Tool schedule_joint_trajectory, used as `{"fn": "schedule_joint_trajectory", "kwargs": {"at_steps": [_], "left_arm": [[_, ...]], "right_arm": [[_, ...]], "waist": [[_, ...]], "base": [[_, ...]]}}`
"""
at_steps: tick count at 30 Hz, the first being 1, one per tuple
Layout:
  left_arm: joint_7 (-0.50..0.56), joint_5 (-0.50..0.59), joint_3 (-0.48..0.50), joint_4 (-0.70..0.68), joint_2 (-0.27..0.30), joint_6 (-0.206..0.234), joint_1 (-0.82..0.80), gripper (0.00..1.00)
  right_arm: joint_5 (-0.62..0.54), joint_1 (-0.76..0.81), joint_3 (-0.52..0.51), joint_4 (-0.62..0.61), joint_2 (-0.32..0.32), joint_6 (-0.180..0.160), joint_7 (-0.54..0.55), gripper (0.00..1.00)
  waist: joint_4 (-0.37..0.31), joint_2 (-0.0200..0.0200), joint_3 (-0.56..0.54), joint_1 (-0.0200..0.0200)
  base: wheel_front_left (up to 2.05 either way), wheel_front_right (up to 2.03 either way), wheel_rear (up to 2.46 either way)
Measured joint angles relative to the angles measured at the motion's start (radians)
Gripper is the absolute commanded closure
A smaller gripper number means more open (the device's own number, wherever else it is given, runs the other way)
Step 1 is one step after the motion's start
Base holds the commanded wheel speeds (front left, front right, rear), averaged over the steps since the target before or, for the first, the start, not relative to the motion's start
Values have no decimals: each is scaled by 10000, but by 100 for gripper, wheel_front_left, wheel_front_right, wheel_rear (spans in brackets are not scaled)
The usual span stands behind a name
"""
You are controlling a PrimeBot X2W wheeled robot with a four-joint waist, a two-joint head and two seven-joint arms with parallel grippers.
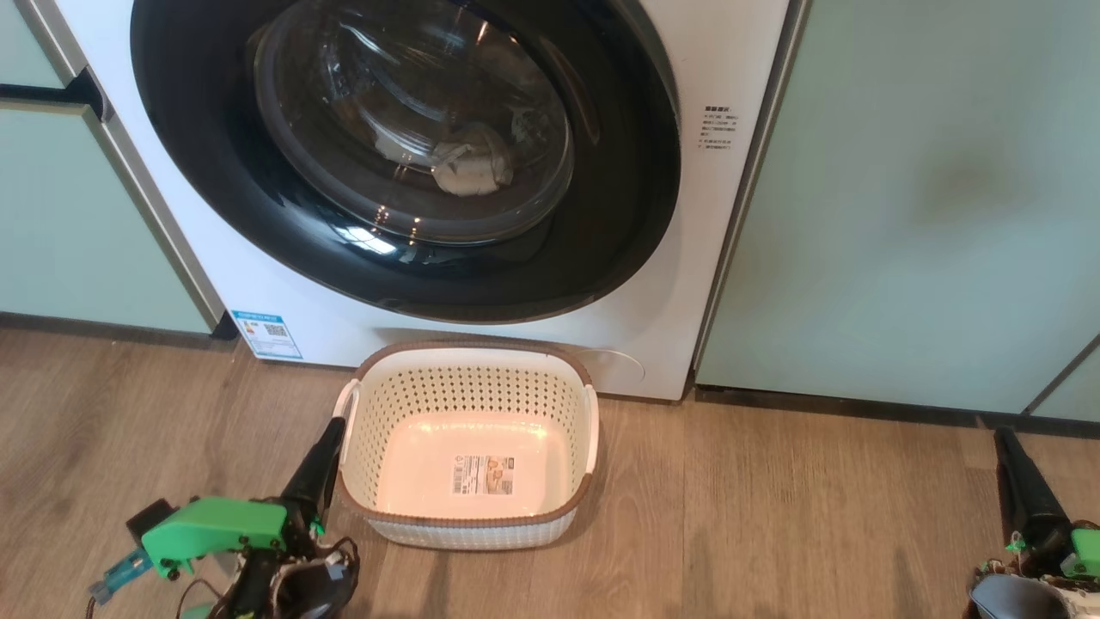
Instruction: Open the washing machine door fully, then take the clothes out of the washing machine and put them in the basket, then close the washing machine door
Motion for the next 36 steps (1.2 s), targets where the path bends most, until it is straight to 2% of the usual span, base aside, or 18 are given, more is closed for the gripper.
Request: {"fn": "schedule_joint_trajectory", "kwargs": {"at_steps": [36], "left_arm": [[0,2,0,0,0,0,0,100]], "right_arm": [[0,0,0,0,0,0,0,100]], "waist": [[0,0,0,0]], "base": [[0,0,0]]}}
